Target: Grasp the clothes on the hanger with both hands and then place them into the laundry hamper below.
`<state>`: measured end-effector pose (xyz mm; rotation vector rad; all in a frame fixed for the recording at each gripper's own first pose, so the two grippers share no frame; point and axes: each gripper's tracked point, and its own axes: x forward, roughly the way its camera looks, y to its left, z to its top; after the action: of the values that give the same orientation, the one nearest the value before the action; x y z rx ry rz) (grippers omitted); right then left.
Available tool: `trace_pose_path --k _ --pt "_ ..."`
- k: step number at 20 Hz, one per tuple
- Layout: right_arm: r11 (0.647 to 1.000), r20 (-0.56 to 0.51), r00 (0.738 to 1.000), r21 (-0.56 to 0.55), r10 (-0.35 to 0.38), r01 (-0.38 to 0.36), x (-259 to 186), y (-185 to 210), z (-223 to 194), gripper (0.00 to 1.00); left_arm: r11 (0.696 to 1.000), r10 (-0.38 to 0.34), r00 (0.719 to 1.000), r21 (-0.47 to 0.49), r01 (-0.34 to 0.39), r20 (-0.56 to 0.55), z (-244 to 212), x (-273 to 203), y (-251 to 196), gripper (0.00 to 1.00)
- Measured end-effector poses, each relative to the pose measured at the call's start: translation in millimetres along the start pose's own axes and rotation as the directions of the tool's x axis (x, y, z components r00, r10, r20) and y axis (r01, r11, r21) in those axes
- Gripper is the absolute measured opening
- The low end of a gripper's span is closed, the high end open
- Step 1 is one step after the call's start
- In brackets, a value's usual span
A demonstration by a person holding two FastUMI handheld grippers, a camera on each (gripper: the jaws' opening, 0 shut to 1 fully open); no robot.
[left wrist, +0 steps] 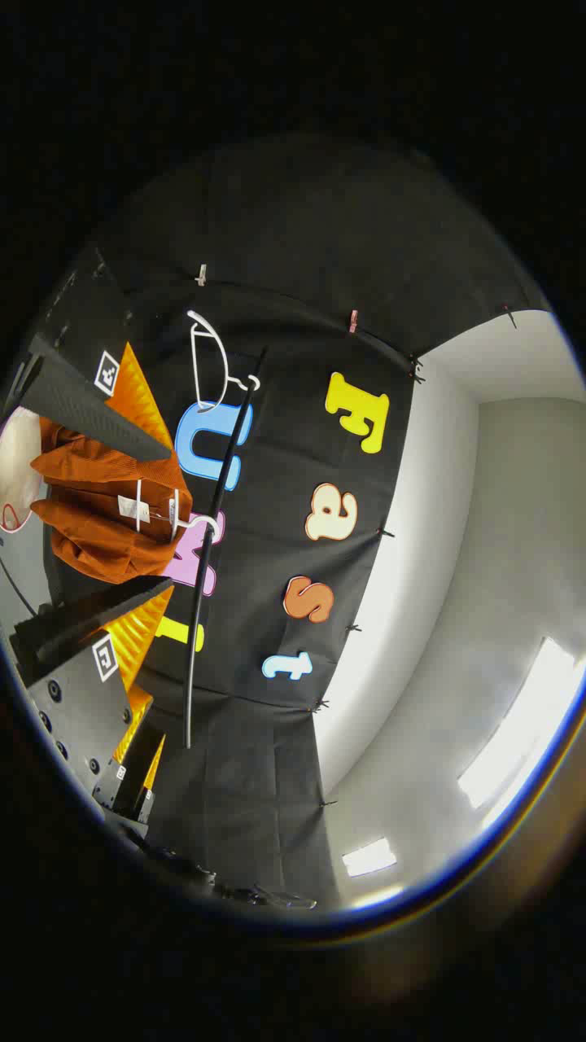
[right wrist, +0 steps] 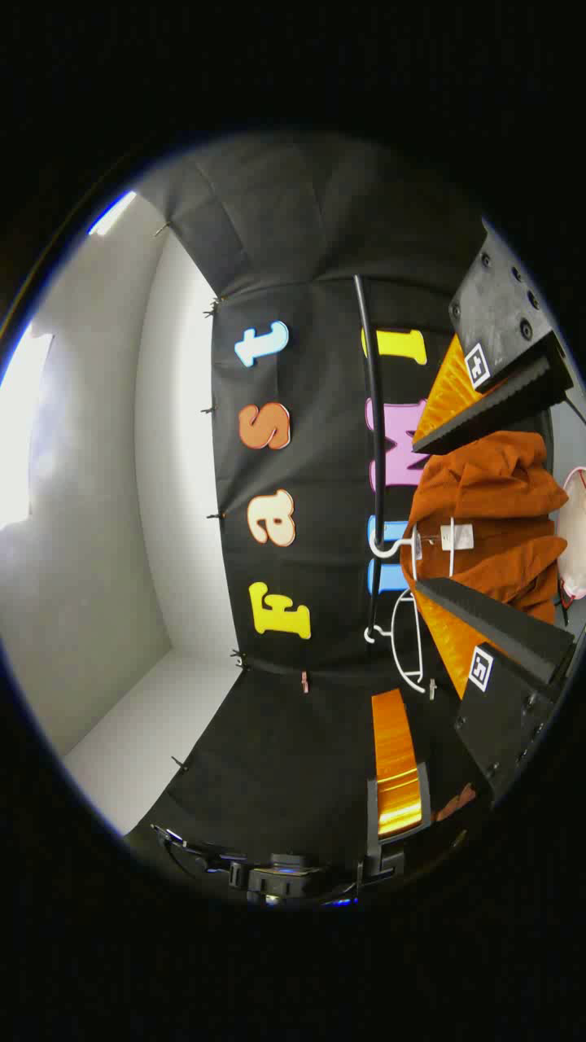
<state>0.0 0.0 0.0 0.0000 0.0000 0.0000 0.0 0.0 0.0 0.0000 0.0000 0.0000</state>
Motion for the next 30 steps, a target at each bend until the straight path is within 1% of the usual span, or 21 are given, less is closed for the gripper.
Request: trace_pose_path --k 1,3,4,6,7,8,10,13,18,24,30 --pt "1.0 -0.004 1.0 0.015 0.02 -0.02 1.0 3.8 1.0 0.96 1.0 0.019 1.0 0.011 -0.019 0.002 -1.4 -1.9 2.3 0.9" --pt "0.999 -0.007 0.999 0.01 0.047 -0.046 5.4 5.8 4.9 1.0 0.999 0.044 0.999 0.03 -0.045 0.007 -5.0 -7.5 1.1 0.9" --pt "0.999 -0.01 0.998 0.002 0.054 -0.054 5.5 5.9 6.5 0.98 0.998 0.047 0.999 0.034 -0.047 0.006 -6.3 -9.0 -2.1 0.9" --pt "0.998 -0.008 0.998 0.003 0.063 -0.063 2.4 5.9 8.2 0.98 0.998 0.045 0.999 0.032 -0.045 0.002 -8.9 -10.9 -8.8 0.9" --pt "0.998 -0.003 0.998 0.011 0.067 -0.067 0.9 6.0 10.4 1.0 0.999 0.045 0.999 0.029 -0.045 0.002 -9.4 -12.0 -9.9 0.9" --pt "0.997 -0.002 0.997 0.021 0.072 -0.072 -0.9 6.4 11.0 0.98 0.999 0.046 0.999 0.026 -0.046 0.003 -8.8 -13.5 -10.5 0.9" --pt "0.997 -0.006 0.997 0.027 0.075 -0.075 -4.2 5.0 11.7 0.98 0.998 0.055 0.998 0.012 -0.055 0.017 -5.1 -17.4 -10.2 0.9" --pt "0.998 -0.014 0.998 0.019 0.064 -0.064 -7.3 1.2 12.3 0.99 0.999 0.051 0.999 -0.006 -0.051 0.017 -9.1 -13.7 -12.6 0.9" --pt "0.998 0.004 0.999 0.042 0.042 -0.042 -9.7 -0.8 14.0 0.98 0.999 0.039 0.999 -0.001 -0.039 0.022 -11.1 -12.9 -9.2 0.9" --pt "1.0 0.003 1.0 0.006 -0.009 0.009 -13.7 -8.4 14.4 0.98 1.0 -0.01 1.0 -0.005 0.01 0.018 -16.2 -4.0 -12.2 0.9" --pt "0.999 -0.019 0.999 0.001 -0.045 0.045 -4.5 -3.1 5.3 0.98 0.999 -0.046 0.999 0.003 0.046 0.0 -26.5 6.7 -2.7 0.9"
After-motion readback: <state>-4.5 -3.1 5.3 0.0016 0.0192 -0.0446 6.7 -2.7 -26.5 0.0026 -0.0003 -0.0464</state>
